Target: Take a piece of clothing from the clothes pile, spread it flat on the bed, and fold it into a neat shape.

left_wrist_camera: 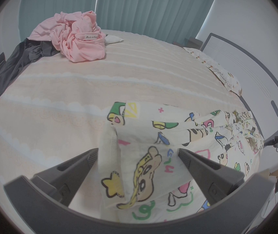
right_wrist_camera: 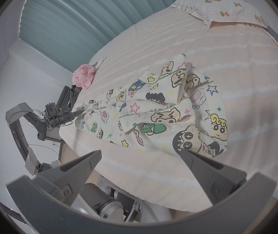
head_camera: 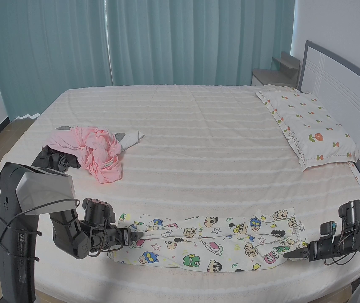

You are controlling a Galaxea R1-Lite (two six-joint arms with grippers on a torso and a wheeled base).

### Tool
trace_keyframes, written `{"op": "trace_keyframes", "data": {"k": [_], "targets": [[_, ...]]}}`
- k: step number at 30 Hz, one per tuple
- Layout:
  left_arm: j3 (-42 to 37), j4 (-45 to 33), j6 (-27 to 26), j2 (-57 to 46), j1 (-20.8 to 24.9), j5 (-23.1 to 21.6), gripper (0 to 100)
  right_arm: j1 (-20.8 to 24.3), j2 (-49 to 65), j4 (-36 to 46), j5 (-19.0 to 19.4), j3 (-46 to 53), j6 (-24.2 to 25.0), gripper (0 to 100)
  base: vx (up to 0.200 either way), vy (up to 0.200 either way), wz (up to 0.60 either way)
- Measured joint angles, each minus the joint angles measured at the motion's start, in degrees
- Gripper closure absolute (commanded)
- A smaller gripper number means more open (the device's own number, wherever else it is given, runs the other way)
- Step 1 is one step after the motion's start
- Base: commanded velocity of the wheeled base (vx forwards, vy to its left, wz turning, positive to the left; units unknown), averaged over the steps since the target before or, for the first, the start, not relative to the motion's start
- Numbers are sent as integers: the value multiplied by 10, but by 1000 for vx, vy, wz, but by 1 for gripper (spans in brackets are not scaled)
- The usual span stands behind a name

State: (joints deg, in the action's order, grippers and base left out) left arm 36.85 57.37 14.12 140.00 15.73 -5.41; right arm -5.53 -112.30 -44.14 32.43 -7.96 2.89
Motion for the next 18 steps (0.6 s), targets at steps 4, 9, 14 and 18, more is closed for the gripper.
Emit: {"op": "trace_keyframes", "data": {"k": [4, 9, 14, 18], "targets": [[7, -26, -2, 0, 3, 0, 100, 0, 0, 0, 0, 0, 0, 0, 0, 0, 0], [25, -60, -2, 0, 6, 16, 100, -1, 0, 0, 0, 1, 0, 0, 0, 0, 0], [33, -74, -2, 0, 13, 45, 100, -4, -2, 0, 1, 0, 0, 0, 0, 0, 0], [36, -91, 2, -2, 16, 59, 100, -12, -9, -3, 1, -3, 0, 0, 0, 0, 0]]}}
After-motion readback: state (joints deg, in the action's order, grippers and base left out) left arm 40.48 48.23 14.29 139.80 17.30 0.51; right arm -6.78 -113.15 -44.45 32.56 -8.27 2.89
